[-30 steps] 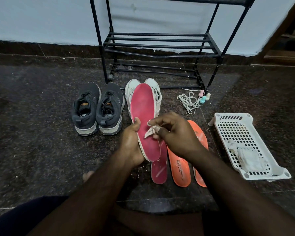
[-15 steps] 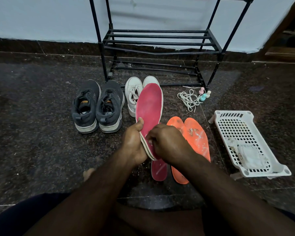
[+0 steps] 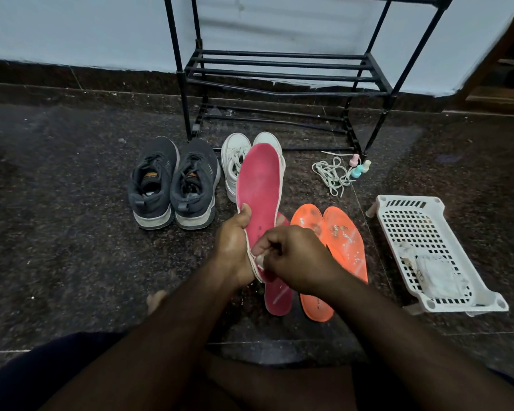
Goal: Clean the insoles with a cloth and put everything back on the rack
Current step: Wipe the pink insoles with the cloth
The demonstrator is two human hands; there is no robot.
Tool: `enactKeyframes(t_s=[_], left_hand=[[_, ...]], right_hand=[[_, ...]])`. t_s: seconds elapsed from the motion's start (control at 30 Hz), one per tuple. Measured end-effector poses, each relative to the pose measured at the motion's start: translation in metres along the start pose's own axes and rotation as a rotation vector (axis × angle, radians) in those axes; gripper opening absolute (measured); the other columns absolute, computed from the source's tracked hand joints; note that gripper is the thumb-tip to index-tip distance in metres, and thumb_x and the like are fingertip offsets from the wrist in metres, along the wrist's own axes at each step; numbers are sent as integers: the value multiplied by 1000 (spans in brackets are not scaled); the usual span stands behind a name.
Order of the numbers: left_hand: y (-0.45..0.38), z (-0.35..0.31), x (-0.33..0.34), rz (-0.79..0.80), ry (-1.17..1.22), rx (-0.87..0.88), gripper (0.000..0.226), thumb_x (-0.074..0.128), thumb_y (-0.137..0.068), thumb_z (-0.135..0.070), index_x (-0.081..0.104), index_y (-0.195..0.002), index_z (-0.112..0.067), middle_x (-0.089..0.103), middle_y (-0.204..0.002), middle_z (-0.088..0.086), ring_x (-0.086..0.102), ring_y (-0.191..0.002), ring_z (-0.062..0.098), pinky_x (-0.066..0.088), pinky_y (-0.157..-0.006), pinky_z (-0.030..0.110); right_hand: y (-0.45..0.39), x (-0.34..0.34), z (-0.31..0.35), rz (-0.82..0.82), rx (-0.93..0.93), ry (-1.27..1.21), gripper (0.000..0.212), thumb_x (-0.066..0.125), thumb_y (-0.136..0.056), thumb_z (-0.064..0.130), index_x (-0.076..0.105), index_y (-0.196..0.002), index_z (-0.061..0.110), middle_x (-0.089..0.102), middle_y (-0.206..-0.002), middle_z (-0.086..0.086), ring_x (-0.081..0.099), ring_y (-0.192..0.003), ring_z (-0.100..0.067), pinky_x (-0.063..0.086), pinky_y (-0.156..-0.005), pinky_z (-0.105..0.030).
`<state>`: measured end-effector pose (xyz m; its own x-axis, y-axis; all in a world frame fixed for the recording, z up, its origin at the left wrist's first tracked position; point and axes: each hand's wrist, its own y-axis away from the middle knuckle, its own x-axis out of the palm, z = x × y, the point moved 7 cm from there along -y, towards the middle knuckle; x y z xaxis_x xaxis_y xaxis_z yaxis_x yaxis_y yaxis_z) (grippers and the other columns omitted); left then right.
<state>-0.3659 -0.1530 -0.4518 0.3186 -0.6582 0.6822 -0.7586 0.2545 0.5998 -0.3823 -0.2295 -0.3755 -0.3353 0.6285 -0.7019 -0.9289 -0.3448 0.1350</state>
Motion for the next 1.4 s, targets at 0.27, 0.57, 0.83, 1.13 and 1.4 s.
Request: enactKeyframes(t_s=[0.27,0.57,0.83,1.13,1.4], left_hand=[[4,3,4,55,-28,-31,69,36,-102,-55,64,-112,7,71,-112,23,72,-95,33,51,-88,43],[3,-6,4,55,22,14,70,33,-102,-56,72,-100,2,72,-104,21,66,-93,30,47,-76,35],[6,-23,2,30,122,47,66,34,-101,-59,65,-122,-5,67,-125,21,59,-123,38,48,-93,51],[11,-18,11,88,79,44,77,28,-102,-57,77,-95,2,73,-106,22,74,-89,36,49,-81,49],[10,-12,8,42,75,20,67,35,-101,-59,54,-131,-2,64,-131,21,60,-121,40,46,-97,54]], right_hand=[[-7,-4,12,-193,-133,125,14,68,-82,14,77,-92,20,72,-90,4,63,-88,-13,45,-82,-28],[-4,-14,8,-241,-137,166,17,68,-81,10,77,-93,18,73,-91,1,64,-90,-15,49,-83,-32],[2,-5,7,-119,-69,-77,20,70,-80,8,78,-91,22,74,-85,12,66,-76,1,48,-71,-15],[-2,-17,8,-208,-129,-101,16,75,-78,12,78,-92,20,63,-96,6,62,-89,-11,50,-87,-32],[-6,5,21,-168,-260,372,19,56,-75,17,75,-80,16,66,-74,-6,62,-73,-26,45,-69,-36]])
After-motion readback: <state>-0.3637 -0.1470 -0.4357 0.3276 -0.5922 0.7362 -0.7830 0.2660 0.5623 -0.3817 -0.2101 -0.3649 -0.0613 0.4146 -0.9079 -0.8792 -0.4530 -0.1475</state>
